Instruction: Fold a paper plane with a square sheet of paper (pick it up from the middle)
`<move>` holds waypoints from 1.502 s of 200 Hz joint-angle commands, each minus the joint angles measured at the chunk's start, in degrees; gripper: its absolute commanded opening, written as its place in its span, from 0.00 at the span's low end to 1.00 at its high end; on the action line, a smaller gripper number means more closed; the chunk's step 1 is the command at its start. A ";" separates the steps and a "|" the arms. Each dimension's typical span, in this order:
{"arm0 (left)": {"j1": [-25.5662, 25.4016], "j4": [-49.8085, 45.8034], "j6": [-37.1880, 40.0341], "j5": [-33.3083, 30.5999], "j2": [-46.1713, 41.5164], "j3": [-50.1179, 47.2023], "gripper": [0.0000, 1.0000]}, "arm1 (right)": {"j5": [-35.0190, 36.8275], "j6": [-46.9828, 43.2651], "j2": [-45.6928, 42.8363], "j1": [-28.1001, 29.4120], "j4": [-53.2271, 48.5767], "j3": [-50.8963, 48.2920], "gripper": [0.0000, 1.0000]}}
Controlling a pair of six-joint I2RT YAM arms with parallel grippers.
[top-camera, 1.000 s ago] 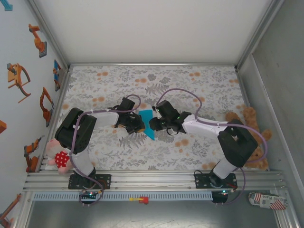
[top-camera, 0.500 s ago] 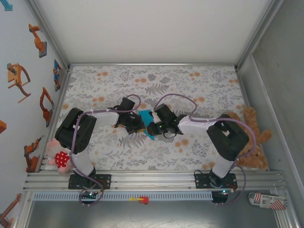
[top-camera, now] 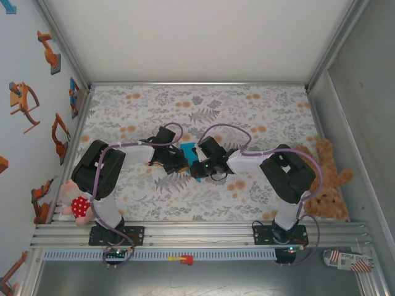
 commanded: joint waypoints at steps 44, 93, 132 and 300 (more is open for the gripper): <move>-0.02 -3.58 0.60 -2.37 -1.39 0.52 0.09 | -1.18 -0.41 1.44 -0.18 -1.66 1.61 0.00; 0.26 -2.10 2.06 -1.00 -4.79 1.73 0.12 | -0.90 -0.58 2.41 -0.16 -2.71 2.15 0.00; 0.32 -2.44 2.21 -1.48 -4.13 0.26 0.11 | -0.92 -0.58 3.28 -0.16 -3.09 2.36 0.00; 1.19 -6.43 4.93 -6.34 1.42 -0.59 0.09 | -0.79 -0.32 -0.36 -0.25 -4.66 2.51 0.00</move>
